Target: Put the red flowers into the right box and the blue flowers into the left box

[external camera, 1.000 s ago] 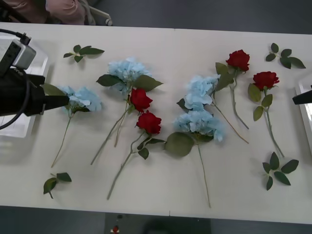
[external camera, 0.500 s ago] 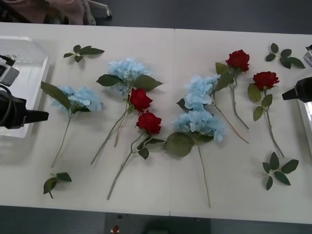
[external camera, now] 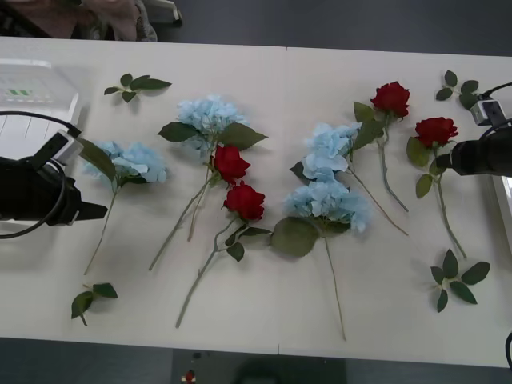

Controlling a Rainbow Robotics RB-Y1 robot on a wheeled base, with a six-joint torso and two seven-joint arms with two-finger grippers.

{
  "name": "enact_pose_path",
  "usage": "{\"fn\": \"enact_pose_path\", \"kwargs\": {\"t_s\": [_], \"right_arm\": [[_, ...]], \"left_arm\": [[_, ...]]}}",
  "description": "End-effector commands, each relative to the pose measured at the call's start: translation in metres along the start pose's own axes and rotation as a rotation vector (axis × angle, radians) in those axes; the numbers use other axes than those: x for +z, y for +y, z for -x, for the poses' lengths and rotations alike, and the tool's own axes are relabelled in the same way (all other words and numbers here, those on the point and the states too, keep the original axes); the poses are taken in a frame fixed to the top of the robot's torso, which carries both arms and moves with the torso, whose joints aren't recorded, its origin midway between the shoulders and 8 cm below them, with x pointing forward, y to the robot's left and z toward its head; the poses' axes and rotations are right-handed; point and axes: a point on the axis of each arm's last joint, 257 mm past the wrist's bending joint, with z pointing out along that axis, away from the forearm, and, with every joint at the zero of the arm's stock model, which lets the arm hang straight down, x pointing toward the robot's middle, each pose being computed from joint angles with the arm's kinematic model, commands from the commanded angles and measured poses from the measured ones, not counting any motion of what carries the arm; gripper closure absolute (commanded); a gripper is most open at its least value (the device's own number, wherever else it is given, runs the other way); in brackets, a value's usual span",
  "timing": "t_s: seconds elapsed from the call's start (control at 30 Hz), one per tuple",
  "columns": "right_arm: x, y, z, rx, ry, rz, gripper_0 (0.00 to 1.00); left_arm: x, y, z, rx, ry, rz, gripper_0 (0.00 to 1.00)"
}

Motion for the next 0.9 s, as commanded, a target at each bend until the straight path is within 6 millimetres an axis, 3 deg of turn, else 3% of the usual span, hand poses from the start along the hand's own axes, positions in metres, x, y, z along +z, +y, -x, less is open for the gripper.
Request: {"fn": "enact_pose_path", "kwargs": {"t_s": [0.03, 0.57, 0.9], "right_arm": [[0.004, 0.002, 0.020, 0.020, -0.051, -0.016, 0.00], [0.022, 0.020, 0.011, 0.027, -0.044, -0.026, 0.00], [0.034, 0.027, 0.005, 0.038, -0.052, -0.034, 0.00]], "left_arm": [[0.009, 0.010, 0.017, 0.013, -0.027, 0.015, 0.00], [0.054, 0.018, 0.029, 0.050, 0.030, 0.040, 0.00], [0.081, 0.013, 0.021, -0.007, 0.069, 0.007, 0.00]]}}
